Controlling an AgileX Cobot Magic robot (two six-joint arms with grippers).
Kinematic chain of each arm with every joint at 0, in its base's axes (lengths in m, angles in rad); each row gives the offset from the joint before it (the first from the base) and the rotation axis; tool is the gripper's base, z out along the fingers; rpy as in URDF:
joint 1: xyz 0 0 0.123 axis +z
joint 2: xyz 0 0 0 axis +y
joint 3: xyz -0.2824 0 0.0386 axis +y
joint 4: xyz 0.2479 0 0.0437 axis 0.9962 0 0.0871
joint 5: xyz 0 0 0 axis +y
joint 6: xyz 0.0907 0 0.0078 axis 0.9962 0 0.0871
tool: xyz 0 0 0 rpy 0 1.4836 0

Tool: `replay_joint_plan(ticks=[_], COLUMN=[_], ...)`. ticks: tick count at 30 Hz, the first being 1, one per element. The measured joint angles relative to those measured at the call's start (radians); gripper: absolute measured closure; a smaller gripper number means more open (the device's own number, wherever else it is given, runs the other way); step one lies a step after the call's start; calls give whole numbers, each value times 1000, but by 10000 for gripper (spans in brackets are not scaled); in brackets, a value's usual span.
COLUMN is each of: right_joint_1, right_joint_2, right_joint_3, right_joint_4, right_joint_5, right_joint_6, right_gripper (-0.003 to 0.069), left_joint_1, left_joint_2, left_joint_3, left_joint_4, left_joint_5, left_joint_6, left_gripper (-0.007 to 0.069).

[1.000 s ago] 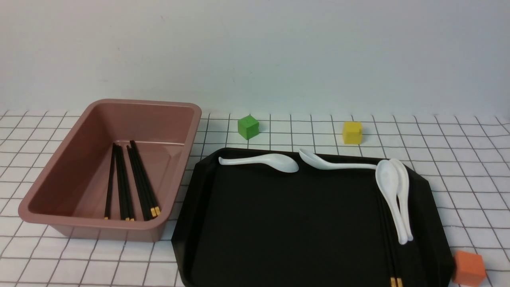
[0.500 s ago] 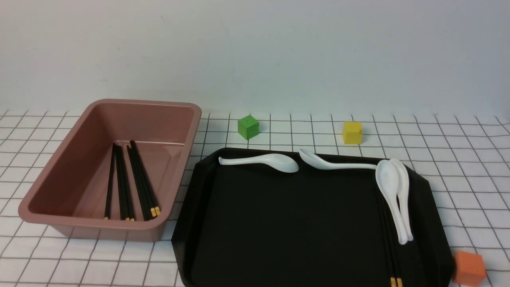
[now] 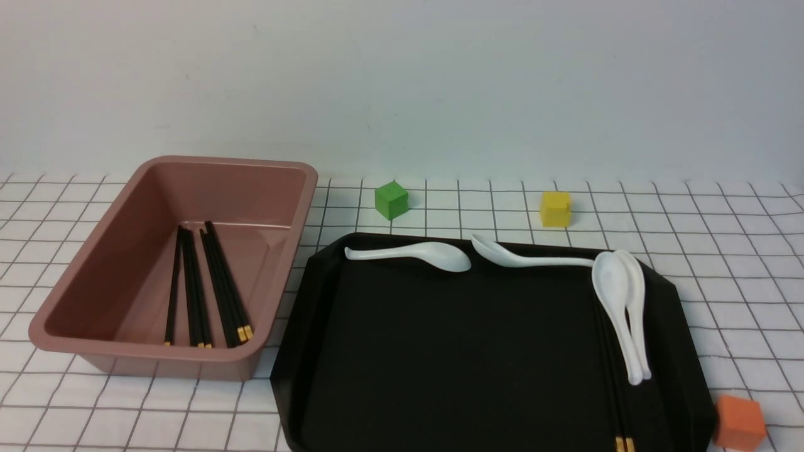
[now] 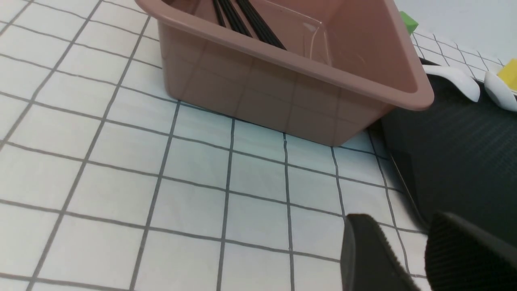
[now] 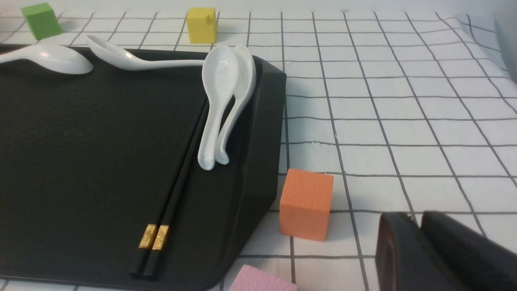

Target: On white black tablecloth take chopsticks from black tray and put them in box.

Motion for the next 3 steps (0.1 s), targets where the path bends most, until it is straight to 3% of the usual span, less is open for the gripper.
replay_joint_plan(ticks=[3], right_joint_1=[0], right_joint_2=[0], right_joint_3=[0], right_joint_4=[0], right_joint_5=[0], right_joint_6=[0], right_gripper=[557], left_joint_1=[0], left_joint_2=[0], left_joint_3=[0], left_joint_4=[0], left_joint_5=[0], left_joint_6=[0], left_gripper=[386])
